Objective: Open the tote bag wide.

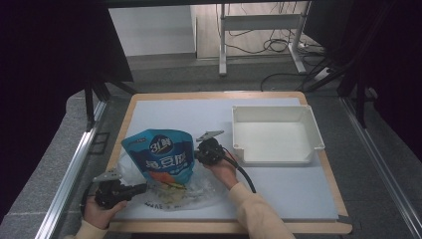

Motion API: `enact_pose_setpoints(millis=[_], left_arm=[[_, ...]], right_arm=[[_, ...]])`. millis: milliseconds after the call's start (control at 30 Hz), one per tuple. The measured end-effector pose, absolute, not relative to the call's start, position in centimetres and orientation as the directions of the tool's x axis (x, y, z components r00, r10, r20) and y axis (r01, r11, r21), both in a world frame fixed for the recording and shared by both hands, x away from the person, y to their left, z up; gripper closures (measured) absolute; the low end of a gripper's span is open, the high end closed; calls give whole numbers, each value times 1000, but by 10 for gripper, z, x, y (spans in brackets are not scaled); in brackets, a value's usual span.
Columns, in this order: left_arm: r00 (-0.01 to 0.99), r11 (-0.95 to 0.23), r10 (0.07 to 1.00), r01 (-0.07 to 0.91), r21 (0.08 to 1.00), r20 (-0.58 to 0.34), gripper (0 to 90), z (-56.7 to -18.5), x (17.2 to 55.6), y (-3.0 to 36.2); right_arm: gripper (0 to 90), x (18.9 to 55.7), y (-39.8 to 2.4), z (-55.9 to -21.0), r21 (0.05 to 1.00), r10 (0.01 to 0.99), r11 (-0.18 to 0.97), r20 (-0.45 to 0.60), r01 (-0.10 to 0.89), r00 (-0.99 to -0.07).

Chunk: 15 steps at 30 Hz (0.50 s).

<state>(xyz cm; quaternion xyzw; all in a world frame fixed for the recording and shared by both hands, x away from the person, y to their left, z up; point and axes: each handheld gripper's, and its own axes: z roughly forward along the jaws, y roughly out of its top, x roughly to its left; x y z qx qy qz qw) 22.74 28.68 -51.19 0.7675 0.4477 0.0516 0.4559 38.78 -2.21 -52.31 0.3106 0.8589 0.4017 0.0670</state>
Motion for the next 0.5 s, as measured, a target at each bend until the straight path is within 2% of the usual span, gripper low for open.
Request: enact_pose_setpoints(millis=[33,167,333,500], left_arm=[[599,-162,737,607,778,-314,898,-501,227,286],[625,-179,720,586,790,-300,898,-494,230,279],[653,-258,708,593,762,-268,898,-503,237,259],[638,-280,718,632,723,-279,899,-513,239,257]], right_arm=[[886,388,-22,-523,731,588,485,133,479,-798],[886,387,-21,-523,730,587,487,132,479,-799],[887,387,-20,-524,728,586,490,132,479,-800],[886,386,-22,-523,729,585,490,132,478,-800]])
